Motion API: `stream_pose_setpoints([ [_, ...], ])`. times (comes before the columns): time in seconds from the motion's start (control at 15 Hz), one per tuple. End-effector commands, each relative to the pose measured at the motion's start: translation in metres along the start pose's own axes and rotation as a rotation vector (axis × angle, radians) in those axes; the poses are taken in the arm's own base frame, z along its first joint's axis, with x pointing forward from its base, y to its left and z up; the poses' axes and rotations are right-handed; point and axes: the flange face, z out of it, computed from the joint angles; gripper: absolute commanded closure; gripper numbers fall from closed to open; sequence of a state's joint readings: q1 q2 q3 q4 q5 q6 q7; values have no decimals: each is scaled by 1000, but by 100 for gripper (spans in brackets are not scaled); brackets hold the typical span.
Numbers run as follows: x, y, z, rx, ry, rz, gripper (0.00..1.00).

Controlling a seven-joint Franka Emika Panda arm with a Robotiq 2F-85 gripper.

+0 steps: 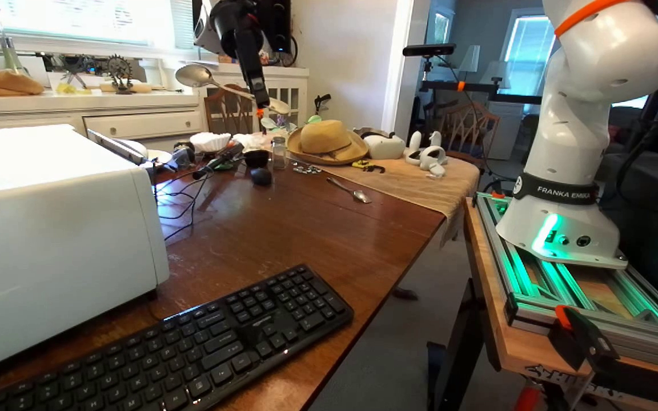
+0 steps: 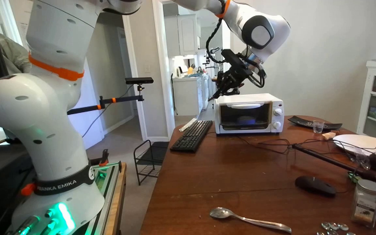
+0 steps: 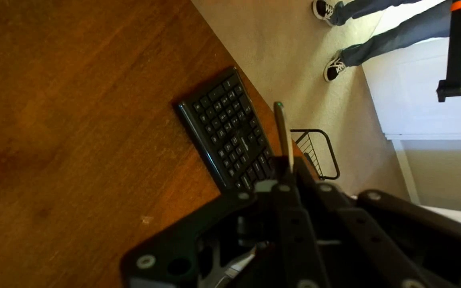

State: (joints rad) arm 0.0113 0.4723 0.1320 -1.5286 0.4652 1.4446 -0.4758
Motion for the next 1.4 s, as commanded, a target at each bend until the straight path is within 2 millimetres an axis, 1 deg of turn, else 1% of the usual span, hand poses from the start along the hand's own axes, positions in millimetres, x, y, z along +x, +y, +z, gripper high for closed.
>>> stream_pose_setpoints([
  [0.0,36,9,7,15,-49,-117,99],
  [0.27,65,22,25,59,-55,-219,99],
  [0.4,76,25,34,81,-73,-258,99],
  [0.47,78,24,37,93,-89,-254,99],
  [0.53,69,23,36,81,-50,-222,99],
  [0.6,72,25,39,87,-54,-224,96],
  [0.93,71,26,37,86,-51,-223,96],
  [1.0,71,26,37,86,-51,-223,99],
  [1.13,70,22,35,106,-73,-257,99],
  [1.33,64,9,32,166,-138,-296,99],
])
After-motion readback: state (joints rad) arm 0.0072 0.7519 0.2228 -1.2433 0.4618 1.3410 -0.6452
